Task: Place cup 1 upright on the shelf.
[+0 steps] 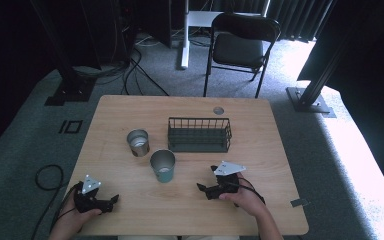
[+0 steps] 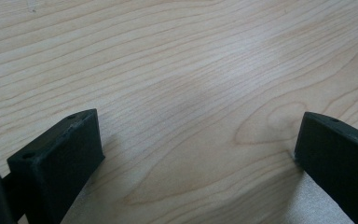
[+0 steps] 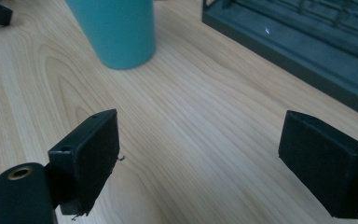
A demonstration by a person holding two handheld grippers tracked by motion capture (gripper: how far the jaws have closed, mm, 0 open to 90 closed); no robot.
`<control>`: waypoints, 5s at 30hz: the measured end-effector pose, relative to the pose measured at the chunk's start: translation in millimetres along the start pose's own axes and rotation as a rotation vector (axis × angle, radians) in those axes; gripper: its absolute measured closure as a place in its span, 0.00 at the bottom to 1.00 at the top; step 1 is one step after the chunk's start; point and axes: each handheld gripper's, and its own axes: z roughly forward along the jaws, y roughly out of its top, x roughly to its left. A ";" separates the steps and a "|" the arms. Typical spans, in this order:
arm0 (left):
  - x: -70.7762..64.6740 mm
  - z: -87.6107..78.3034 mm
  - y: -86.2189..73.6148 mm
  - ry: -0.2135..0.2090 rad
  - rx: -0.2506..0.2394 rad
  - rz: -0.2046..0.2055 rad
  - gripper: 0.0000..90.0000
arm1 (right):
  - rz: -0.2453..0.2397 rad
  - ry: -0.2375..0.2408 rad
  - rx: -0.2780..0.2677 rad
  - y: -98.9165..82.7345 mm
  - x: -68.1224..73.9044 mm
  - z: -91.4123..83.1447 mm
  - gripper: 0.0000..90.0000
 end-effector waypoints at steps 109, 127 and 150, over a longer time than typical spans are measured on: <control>0.0 0.1 -0.1 0.001 -0.001 0.001 0.02 | -0.047 0.118 -0.280 139.9 44.6 47.0 0.15; 0.1 0.0 0.0 0.000 0.000 0.001 0.02 | -0.009 0.022 -0.351 171.1 14.1 18.6 0.15; 0.0 0.1 -0.1 0.001 -0.002 0.000 0.02 | 0.092 -0.248 -0.345 166.3 -50.4 -7.6 0.15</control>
